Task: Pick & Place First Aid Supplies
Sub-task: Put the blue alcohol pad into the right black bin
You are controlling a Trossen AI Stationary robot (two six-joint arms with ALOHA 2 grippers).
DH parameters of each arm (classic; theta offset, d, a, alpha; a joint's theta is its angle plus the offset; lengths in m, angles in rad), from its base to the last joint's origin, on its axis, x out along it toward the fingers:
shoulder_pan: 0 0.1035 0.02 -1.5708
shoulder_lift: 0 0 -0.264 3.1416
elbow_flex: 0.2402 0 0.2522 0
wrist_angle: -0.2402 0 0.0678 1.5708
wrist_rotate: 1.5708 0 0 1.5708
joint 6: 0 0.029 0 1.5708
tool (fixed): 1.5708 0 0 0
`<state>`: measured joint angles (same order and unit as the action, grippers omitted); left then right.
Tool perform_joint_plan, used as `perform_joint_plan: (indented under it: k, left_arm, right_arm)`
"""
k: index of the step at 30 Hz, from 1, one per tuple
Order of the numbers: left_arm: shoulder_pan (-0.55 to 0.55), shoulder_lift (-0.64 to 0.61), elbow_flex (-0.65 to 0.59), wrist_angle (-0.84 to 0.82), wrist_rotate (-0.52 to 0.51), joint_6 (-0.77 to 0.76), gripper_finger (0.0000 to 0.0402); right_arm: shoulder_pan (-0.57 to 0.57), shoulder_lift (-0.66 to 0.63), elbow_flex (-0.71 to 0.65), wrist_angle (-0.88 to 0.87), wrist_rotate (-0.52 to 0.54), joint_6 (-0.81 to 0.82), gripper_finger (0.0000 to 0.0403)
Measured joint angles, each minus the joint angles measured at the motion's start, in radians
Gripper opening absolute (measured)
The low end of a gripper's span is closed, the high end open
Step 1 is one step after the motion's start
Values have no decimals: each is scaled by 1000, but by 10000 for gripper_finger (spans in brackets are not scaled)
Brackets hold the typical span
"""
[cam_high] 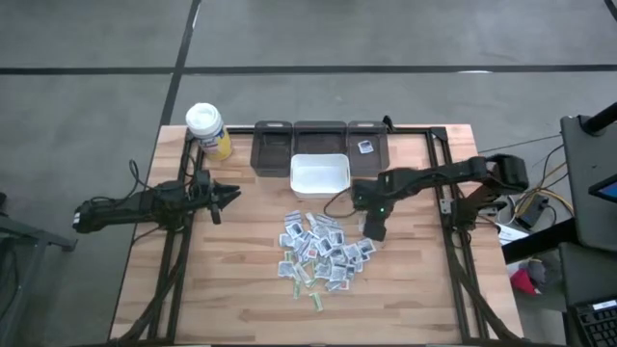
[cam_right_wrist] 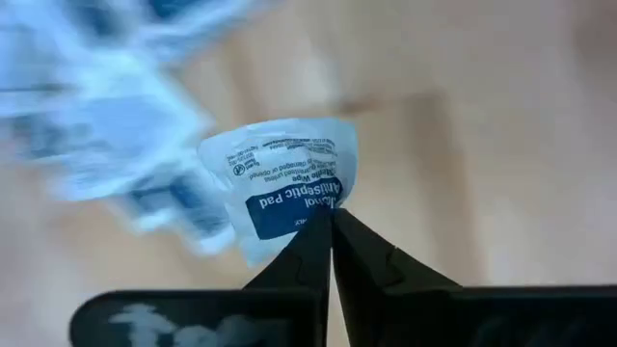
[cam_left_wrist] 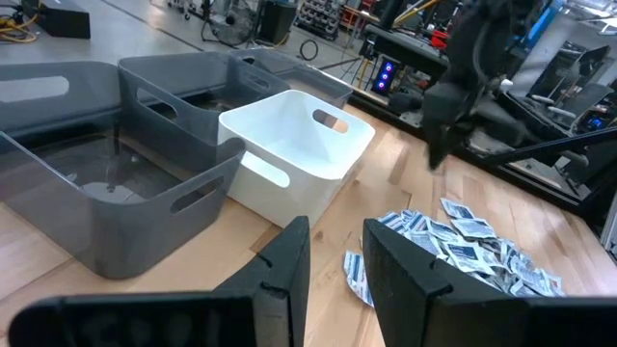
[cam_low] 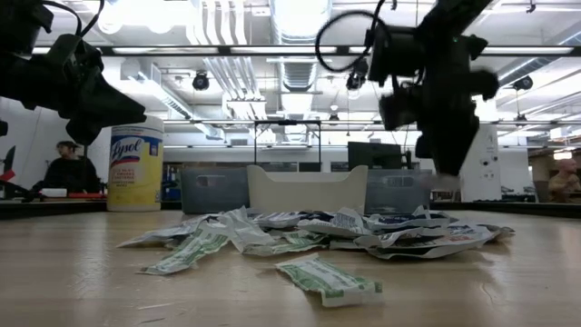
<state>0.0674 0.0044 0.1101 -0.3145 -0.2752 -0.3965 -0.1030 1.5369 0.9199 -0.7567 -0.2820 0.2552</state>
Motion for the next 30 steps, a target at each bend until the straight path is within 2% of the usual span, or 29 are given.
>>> perform_joint_plan:
  k: [4, 8, 10, 13, 20, 25, 27, 30]
  left_arm:
    - [0, 0, 0, 0, 0, 0, 94]
    - [0, 0, 0, 2, 0, 0, 94]
    - [0, 0, 0, 3, 0, 0, 94]
    - [0, 0, 0, 4, 0, 0, 94]
    - [0, 0, 0, 8, 0, 0, 94]
    - [0, 0, 0, 8, 0, 0, 94]
    - [0, 0, 0, 8, 0, 0, 94]
    - [0, 0, 0, 7, 0, 0, 94]
  right_arm:
    - [-53, -83, 0, 76, -276, -63, 8]
    - [-99, -142, 0, 251, -558, -71, 8]
    - [-117, -165, 2, 360, -655, -48, 8]
    - [-137, -188, 2, 533, -740, -2, 8]
    - [-148, -224, 3, 879, -775, 86, 8]
    - [-152, -237, 4, 972, -753, 137, 8]
    - [-159, -237, 4, 967, -666, 153, 8]
    - [-178, -239, 5, 904, -458, 137, 8]
